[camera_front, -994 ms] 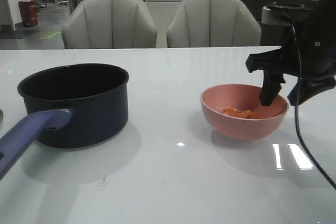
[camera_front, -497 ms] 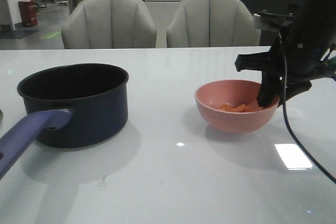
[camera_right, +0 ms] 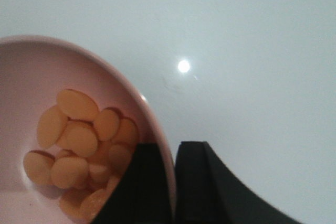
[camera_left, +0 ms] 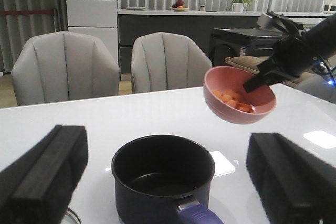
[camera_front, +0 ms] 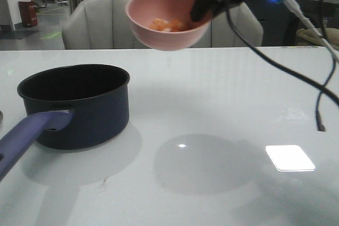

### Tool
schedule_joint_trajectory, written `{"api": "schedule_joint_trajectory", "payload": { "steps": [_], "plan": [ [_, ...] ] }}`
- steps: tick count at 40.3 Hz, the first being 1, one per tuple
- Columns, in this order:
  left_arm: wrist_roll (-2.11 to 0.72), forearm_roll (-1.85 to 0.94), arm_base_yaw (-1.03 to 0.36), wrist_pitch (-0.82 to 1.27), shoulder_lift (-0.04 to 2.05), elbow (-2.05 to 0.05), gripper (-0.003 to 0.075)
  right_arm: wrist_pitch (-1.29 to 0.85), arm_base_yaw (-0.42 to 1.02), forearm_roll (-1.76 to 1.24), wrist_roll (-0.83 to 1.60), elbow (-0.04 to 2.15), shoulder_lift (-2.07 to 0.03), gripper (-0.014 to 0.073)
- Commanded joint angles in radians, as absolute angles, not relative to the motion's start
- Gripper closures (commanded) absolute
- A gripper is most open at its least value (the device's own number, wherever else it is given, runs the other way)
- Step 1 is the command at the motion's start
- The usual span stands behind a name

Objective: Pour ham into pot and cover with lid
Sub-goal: 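Lift the pink bowl and carry it over the saucepan, then tilt the pink bowl to pour the ham slices into the saucepan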

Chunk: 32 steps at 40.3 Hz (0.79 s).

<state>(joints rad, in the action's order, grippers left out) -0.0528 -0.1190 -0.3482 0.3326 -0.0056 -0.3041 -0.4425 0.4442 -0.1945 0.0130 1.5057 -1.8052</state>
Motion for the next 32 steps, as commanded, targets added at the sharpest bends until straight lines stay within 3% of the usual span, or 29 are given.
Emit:
{"api": "schedule_joint_trajectory", "payload": {
  "steps": [1, 16, 32],
  "plan": [
    [-0.049, -0.122, -0.358, 0.254, 0.001, -0.330, 0.0064, -0.210, 0.509, -0.175, 0.030, 1.550, -1.747, 0.0456],
    [-0.049, -0.122, -0.358, 0.254, 0.001, -0.330, 0.0064, 0.255, 0.654, 0.022, 0.044, 1.550, -1.869, 0.0456],
    [-0.049, -0.122, -0.358, 0.254, 0.001, -0.330, 0.0064, 0.440, 0.720, -0.027, 0.236, 1.484, -1.898, 0.0456]
  ]
}}
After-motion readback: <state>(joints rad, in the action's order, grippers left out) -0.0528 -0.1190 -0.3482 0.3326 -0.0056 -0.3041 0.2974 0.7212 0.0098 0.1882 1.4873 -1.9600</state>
